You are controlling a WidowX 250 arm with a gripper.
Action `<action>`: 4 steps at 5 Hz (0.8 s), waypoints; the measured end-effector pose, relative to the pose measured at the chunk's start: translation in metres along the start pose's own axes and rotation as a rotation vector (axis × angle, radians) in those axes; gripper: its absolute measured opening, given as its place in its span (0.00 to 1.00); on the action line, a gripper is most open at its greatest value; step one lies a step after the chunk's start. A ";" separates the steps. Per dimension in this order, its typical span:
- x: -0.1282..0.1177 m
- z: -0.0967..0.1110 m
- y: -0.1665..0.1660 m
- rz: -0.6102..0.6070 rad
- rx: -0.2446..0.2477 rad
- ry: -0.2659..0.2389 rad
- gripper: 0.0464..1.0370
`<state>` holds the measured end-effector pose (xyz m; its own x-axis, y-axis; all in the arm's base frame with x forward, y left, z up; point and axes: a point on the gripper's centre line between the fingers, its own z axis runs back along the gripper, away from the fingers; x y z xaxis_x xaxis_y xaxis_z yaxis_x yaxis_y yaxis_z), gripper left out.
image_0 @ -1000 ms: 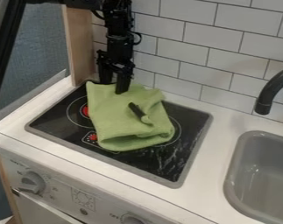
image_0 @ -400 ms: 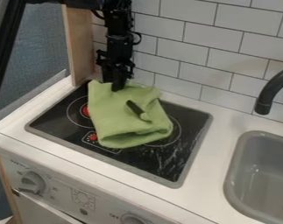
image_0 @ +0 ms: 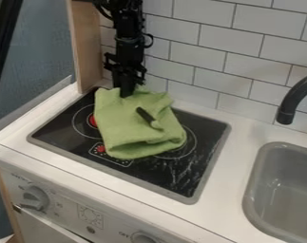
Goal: Fold the cloth from left to right
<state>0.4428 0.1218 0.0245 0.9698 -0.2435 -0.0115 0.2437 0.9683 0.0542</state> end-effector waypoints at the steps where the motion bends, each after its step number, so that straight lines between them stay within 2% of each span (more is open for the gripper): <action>1: -0.005 0.010 -0.003 0.010 0.002 -0.018 0.02; 4: -0.020 0.075 -0.019 0.018 0.053 -0.151 0.02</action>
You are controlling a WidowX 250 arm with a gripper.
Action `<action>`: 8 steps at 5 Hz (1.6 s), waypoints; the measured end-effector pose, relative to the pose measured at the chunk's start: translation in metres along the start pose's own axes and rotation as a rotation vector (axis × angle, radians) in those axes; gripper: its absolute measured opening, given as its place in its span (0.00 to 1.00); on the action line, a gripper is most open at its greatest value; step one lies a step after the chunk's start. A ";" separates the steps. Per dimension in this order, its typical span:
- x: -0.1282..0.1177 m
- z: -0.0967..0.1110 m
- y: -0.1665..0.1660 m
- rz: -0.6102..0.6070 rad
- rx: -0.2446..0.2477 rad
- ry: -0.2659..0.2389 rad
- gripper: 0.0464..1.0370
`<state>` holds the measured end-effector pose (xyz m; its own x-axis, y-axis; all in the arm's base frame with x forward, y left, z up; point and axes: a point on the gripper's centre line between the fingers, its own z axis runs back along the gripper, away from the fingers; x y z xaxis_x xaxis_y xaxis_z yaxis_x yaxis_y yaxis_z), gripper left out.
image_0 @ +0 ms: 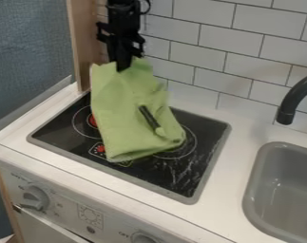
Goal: Fold the cloth from left to right
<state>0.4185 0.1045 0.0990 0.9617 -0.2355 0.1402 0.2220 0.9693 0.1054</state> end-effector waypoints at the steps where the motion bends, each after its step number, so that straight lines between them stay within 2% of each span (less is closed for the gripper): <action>1: -0.011 0.017 -0.011 -0.017 0.009 -0.024 0.02; 3: -0.030 0.032 -0.068 -0.135 0.012 -0.068 0.02; 5: -0.048 0.010 -0.114 -0.220 0.040 -0.038 0.02; 7: -0.065 -0.016 -0.131 -0.268 0.083 0.013 0.02; 8: -0.069 -0.027 -0.132 -0.281 0.074 0.050 0.02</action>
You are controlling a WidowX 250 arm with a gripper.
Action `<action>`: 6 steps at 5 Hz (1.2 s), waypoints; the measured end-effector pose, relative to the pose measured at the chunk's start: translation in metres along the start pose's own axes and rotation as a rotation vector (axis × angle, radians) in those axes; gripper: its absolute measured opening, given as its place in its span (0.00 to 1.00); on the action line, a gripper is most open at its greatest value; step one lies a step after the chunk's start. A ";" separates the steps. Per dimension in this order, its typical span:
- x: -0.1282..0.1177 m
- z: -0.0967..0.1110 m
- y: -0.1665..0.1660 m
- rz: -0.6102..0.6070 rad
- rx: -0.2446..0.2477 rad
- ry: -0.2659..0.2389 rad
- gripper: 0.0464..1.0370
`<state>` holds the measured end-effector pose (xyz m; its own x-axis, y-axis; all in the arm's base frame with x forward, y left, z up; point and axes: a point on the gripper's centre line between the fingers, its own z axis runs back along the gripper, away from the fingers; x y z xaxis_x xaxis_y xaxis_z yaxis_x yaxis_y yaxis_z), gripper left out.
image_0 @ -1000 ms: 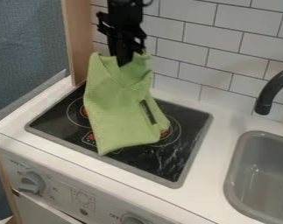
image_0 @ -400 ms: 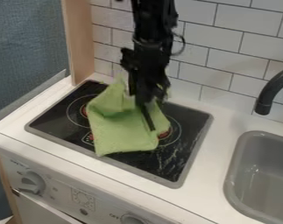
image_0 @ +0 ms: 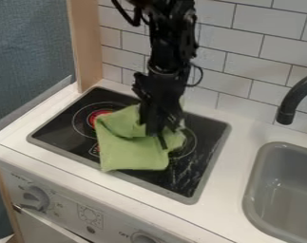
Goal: Fold the cloth from left to right
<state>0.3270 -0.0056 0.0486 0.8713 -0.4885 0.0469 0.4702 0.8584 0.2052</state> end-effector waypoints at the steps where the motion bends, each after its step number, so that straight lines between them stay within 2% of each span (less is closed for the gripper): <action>1: -0.004 -0.019 -0.002 -0.018 -0.012 0.066 0.04; 2: -0.003 -0.019 -0.001 -0.006 -0.039 0.067 0.20; 4: -0.006 -0.016 -0.005 0.011 -0.073 0.083 0.79; 5: -0.008 -0.003 -0.006 0.040 -0.096 0.072 0.97; 6: -0.009 0.003 0.002 0.084 -0.107 0.079 0.97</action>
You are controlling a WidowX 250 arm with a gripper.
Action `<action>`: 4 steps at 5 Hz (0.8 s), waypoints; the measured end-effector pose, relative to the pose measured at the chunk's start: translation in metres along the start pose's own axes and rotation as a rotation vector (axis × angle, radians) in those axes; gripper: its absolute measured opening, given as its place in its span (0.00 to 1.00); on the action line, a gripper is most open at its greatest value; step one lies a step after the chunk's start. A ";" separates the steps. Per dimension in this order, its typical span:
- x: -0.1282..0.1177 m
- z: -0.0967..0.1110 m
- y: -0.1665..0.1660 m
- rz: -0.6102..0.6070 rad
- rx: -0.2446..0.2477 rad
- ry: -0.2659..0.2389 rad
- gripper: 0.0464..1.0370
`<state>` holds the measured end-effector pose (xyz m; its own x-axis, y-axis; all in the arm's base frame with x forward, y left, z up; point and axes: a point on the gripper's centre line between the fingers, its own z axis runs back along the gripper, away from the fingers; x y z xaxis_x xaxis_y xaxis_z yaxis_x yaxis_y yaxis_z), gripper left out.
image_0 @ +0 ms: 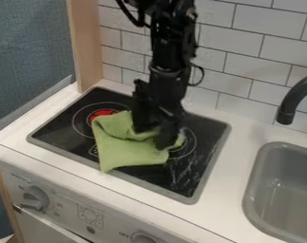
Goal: Fold the cloth from left to right
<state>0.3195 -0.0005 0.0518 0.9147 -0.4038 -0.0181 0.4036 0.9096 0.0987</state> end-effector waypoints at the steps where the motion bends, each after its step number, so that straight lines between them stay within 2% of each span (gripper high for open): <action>1: 0.005 0.023 0.004 0.040 -0.024 -0.047 0.96; 3: 0.010 0.076 0.010 0.093 -0.084 -0.159 0.96; 4: 0.010 0.085 0.010 0.076 -0.103 -0.175 0.96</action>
